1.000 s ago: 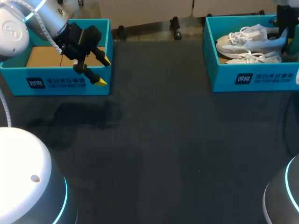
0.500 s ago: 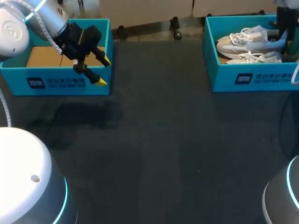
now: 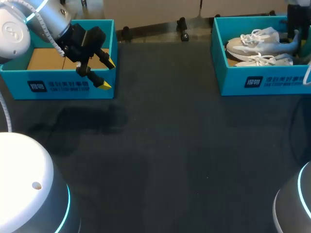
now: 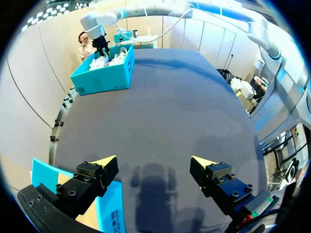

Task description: Take the shoe out of the shoebox, open the shoe tongue, remove and reinsert the insole, then place the shoe into the shoebox

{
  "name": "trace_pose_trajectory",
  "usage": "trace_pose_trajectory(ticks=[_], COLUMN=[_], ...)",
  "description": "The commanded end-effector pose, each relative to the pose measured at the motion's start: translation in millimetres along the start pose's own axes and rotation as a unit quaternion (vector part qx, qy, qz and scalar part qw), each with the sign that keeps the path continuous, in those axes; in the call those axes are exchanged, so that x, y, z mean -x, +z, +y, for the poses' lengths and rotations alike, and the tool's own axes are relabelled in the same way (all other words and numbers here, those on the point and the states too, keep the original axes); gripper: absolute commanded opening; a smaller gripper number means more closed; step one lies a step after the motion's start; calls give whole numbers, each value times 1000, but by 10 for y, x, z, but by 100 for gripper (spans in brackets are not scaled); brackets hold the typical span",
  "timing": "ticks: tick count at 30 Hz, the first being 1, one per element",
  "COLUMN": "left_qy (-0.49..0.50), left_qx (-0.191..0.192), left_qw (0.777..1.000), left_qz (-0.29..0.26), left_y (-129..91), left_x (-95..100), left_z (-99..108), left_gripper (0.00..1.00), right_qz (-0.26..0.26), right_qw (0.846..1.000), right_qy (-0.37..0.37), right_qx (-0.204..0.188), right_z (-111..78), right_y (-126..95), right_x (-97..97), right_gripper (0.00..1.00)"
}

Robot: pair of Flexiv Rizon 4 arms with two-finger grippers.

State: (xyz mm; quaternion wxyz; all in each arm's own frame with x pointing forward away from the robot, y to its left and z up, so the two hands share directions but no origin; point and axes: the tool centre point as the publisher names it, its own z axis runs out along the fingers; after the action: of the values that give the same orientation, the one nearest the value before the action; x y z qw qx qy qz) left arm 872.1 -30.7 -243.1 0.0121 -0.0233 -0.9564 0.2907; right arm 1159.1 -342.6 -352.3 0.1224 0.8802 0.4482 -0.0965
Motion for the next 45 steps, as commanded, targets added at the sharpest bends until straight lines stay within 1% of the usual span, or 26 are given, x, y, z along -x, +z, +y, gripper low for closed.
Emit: trace_pose_trajectory(ticks=[1, 8, 14, 15, 20, 22, 29, 30, 32, 33, 34, 37, 40, 43, 45], left_qy=[0, 0, 0, 0, 0, 0, 0, -10, -73, -89, -127, -183, -230, -273, -298], left_qx=[2, 2, 2, 2, 2, 2, 2, 11, 23, 25, 34, 58, 66, 75, 74], left_qw=[1000, 1000, 1000, 1000, 1000, 1000, 1000, 1000, 997, 995, 991, 980, 968, 955, 946], left_qz=[1, 1, 1, 1, 1, 1, 1, -9, -20, -23, -31, -50, -74, -86, -99], left_y=[-4, -4, -4, -4, -4, -4, -4, 18, 43, 40, 33, 25, 0, -27, -42], left_x=[3, 3, 3, 3, 3, 3, 3, 4, 43, 57, 85, 130, 158, 181, 199], left_z=[-2, -2, -2, -2, -2, -2, -2, -38, -164, -200, -265, -362, -437, -490, -521], left_gripper=[100, 100, 100, 100, 100, 100, 100, 100, 100, 100, 100, 100, 100, 100, 100], right_qz=[0, 9, 33, 42, 63, 72, 76, 77, 80, 81, 84, 89, 92, 92, 92], right_qw=[1000, 1000, 998, 997, 994, 993, 991, 991, 990, 989, 989, 988, 987, 987, 986], right_qy=[3, 9, -4, -9, -31, -44, -67, -70, -80, -82, -82, -85, -93, -102, -105], right_qx=[7, 26, 55, 63, 81, 85, 87, 87, 88, 88, 89, 91, 90, 88, 87], right_z=[-52, -96, -189, -246, -407, -505, -727, -748, -801, -828, -859, -921, -1012, -1098, -1156], right_y=[-134, -351, -578, -664, -839, -932, -1049, -1060, -1087, -1107, -1141, -1205, -1253, -1283, -1304], right_x=[35, 67, 68, 64, 33, 1, -67, -75, -94, -101, -98, -85, -85, -87, -74], right_gripper=[39, 41, 44, 44, 42, 43, 44, 44, 44, 44, 44, 45, 45, 47, 49])
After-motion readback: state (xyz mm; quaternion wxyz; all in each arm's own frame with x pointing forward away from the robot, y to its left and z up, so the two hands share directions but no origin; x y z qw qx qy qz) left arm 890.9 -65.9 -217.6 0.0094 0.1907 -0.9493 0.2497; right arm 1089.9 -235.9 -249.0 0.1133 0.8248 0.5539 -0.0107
